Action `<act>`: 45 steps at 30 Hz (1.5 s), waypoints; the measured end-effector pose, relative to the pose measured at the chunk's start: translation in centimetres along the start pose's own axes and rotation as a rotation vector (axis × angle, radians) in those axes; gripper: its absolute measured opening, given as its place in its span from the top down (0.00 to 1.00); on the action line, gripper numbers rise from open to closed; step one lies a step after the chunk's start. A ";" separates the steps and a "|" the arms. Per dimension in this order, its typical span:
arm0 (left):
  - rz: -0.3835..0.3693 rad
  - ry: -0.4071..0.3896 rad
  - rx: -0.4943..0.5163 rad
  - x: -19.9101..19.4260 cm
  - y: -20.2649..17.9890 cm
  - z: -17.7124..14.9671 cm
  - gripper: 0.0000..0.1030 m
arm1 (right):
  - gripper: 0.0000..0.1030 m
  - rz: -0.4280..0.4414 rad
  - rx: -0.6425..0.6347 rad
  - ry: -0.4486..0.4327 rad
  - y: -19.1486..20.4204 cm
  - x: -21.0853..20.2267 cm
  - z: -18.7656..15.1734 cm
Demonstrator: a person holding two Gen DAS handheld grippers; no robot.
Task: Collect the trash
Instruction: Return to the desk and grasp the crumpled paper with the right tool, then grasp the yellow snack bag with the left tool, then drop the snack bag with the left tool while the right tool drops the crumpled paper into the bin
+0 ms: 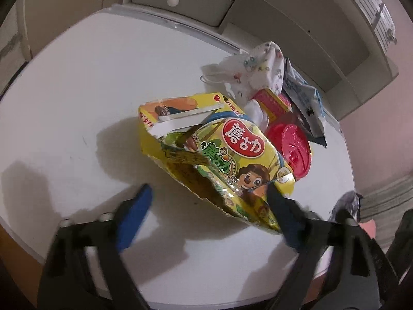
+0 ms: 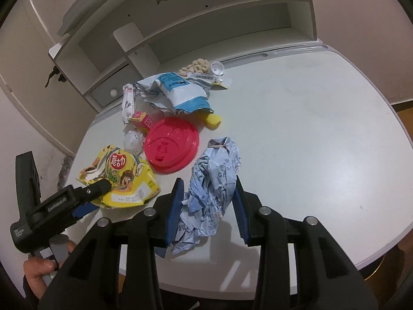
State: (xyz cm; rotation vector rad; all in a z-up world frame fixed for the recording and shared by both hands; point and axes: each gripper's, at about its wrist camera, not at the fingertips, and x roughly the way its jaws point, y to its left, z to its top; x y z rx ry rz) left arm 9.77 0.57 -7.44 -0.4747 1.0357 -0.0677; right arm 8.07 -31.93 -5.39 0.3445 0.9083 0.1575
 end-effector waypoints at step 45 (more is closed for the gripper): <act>-0.334 0.412 1.163 22.3 -43.0 -35.4 0.99 | 0.64 -0.692 0.663 0.042 -43.5 -14.7 -21.4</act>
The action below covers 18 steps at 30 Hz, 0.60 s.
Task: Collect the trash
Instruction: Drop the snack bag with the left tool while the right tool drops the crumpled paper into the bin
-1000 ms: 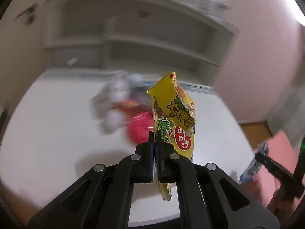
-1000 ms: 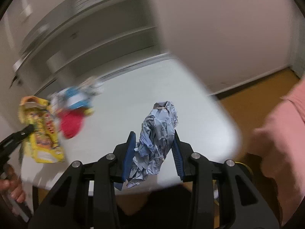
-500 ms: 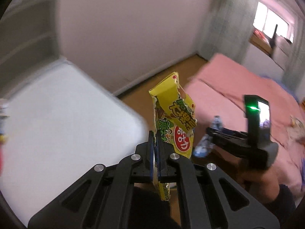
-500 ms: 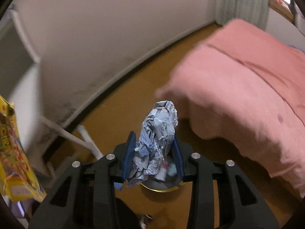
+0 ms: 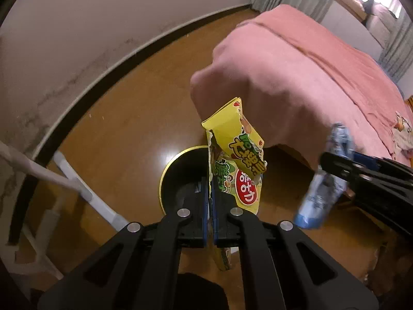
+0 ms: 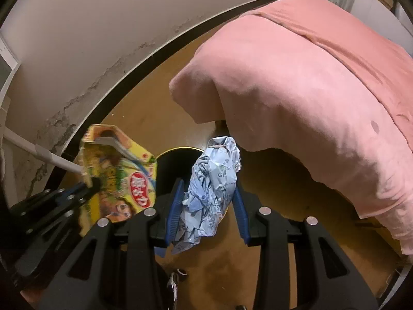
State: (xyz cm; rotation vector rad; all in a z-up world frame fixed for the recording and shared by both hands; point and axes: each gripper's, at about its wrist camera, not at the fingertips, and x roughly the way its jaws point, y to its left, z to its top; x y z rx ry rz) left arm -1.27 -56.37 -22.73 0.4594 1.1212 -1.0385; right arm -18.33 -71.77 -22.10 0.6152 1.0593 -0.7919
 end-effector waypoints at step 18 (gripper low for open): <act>-0.013 -0.014 0.049 0.6 -1.9 -0.1 0.56 | 0.64 0.020 0.034 0.016 -0.4 0.3 0.0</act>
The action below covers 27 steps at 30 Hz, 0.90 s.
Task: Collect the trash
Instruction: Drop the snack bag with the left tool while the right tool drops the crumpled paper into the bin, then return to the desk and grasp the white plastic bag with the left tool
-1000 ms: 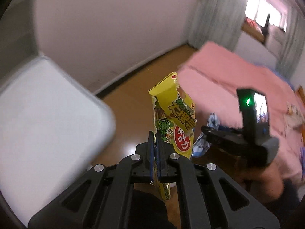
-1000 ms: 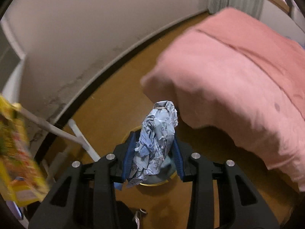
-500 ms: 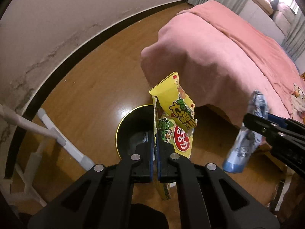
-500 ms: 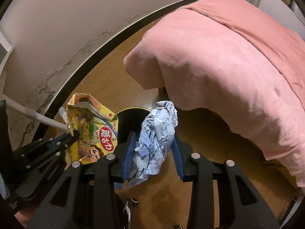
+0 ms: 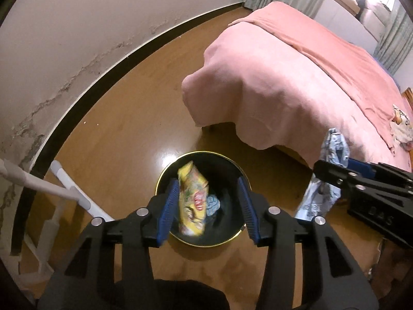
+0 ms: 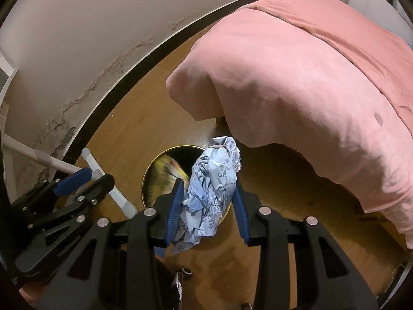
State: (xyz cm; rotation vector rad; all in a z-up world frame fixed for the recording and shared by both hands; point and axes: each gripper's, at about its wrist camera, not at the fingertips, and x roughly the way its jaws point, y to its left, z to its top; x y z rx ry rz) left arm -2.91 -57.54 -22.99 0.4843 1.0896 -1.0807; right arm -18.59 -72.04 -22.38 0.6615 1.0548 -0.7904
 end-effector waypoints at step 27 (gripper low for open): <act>-0.008 -0.220 -0.039 -22.9 5.0 -8.2 0.17 | 0.37 0.025 -0.094 -0.018 6.9 0.9 1.5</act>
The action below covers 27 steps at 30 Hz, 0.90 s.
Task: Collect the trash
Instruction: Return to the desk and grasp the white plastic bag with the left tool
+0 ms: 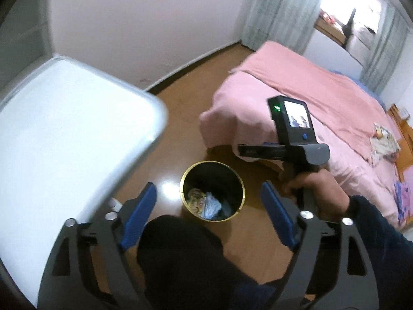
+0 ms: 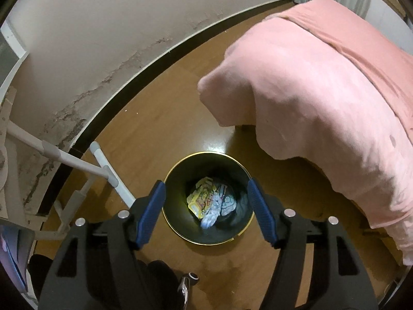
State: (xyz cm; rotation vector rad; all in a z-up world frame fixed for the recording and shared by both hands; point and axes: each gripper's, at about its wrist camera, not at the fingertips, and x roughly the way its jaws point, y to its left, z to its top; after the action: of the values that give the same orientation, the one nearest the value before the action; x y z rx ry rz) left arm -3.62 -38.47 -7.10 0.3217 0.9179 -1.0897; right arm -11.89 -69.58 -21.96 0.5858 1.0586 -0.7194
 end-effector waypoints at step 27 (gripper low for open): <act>0.619 -0.145 -0.549 -18.9 34.3 -10.9 0.10 | 0.31 0.510 -0.721 -0.198 38.1 -19.1 -10.7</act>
State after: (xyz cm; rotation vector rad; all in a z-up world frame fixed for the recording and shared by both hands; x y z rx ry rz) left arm 17.93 -3.96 -5.96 0.0548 0.8677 -0.2674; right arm 5.43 -32.88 -5.12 0.1335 0.8538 0.0707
